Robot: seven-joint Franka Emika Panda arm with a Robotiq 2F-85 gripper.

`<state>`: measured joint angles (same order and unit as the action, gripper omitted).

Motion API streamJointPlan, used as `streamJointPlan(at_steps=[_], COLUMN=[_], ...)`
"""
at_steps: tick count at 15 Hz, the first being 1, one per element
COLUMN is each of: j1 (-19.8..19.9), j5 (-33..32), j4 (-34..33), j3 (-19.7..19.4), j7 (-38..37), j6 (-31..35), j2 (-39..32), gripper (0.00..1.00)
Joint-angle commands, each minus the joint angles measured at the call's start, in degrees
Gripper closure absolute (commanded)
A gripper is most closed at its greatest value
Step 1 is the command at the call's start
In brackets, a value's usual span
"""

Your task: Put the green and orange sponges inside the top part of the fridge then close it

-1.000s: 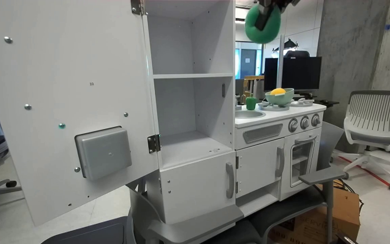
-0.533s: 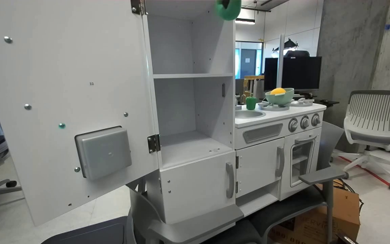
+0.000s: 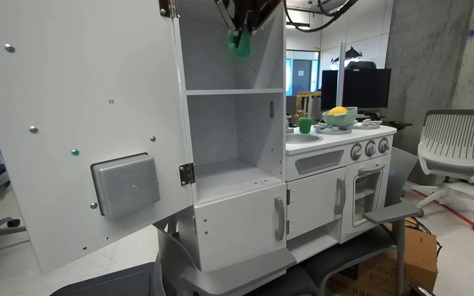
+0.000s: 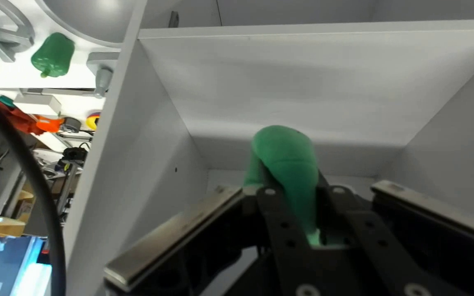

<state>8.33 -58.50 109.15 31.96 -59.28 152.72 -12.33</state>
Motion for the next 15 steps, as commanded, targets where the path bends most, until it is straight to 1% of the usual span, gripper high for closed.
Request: streamJointPlan(at_steps=[1, 2, 3, 4, 5, 6, 7, 8, 9, 10, 11, 12, 13, 15], j1=[-2.8, -3.3, -3.6, -4.0, -4.2, -11.8, -6.0, -7.4, -14.4, -15.0, -11.3, -12.7, -12.2, -12.6], j5=[-3.6, -3.6, -3.4, -3.2, -3.0, 1.7, -1.8, -1.3, 3.0, 3.7, 1.0, 0.8, 1.1, 1.1], j4=[-6.8, -8.0, -9.1, -9.9, -10.8, -11.3, -12.5, -13.1, -13.3, -13.8, -14.8, -14.9, -15.3, -15.9], j3=[-0.5, -0.6, -0.7, -0.8, -0.9, -9.9, -2.8, -4.6, -12.4, -13.5, -8.9, -10.1, -10.3, -10.2], j7=[-1.6, -1.3, -1.1, -0.9, -0.8, 1.7, -0.2, 0.2, 2.0, 2.3, 0.6, 0.1, 0.6, 0.3], j6=[-2.8, -3.4, -3.6, -4.2, -4.4, -2.5, -4.7, -4.4, -2.9, -2.4, -4.3, -4.4, -3.5, -4.3], j2=[-6.1, -7.2, -8.4, -9.0, -9.8, -8.7, -10.6, -10.9, -9.5, -9.9, -11.0, -10.7, -11.4, -11.3], gripper=[0.96, 0.96, 0.57, 0.56, 0.51, 0.42, 0.36, 0.27, 0.21, 0.12, 0.06, 0.02, 0.00, 0.00])
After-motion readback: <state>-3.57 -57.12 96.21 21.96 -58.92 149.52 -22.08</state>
